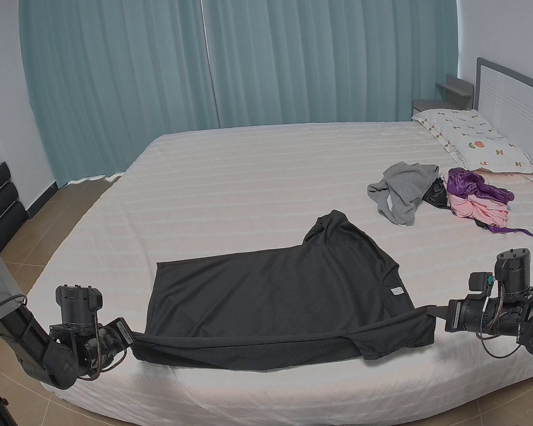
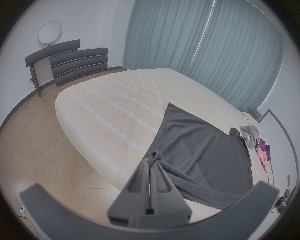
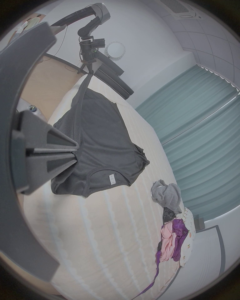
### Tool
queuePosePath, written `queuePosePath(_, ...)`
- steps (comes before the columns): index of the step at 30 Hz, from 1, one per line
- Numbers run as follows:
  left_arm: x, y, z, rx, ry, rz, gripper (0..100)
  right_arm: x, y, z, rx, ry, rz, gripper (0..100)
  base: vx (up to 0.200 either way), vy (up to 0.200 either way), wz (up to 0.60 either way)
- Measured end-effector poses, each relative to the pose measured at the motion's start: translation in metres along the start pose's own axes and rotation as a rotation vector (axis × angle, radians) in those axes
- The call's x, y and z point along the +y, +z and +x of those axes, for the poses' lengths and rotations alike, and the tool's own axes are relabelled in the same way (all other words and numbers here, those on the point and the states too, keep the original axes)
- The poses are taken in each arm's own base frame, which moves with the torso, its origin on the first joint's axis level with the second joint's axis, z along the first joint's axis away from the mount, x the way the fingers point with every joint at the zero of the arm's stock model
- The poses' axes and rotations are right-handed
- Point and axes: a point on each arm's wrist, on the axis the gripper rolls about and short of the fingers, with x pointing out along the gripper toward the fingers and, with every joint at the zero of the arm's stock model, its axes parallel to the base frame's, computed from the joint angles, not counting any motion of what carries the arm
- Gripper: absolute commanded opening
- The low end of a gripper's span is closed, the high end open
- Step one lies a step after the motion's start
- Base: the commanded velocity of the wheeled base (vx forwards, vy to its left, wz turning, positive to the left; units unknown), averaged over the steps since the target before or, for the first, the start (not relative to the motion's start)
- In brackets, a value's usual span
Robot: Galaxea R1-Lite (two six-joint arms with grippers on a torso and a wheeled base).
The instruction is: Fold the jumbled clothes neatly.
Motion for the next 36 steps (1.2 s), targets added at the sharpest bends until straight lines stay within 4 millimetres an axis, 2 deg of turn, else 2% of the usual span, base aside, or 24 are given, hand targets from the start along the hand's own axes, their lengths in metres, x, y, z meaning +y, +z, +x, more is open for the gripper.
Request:
queuePosePath(16,-0.004,0.006,0.01,-0.013,-0.003,-0.015,0,-0.006,0.014,0.018,-0.034,-0.041,0.001,0,0.0,0.0,0.0)
queuePosePath(28,0.004,0.0,-0.01,-0.004,0.001,-0.014,0,-0.007,0.005,0.005,-0.018,-0.05,0.014,0,0.0,0.0,0.0)
queuePosePath(36,0.008,-0.003,-0.02,-0.005,0.001,-0.014,0,-0.006,0.004,0.003,-0.014,-0.046,0.016,0,0.0,0.0,0.0)
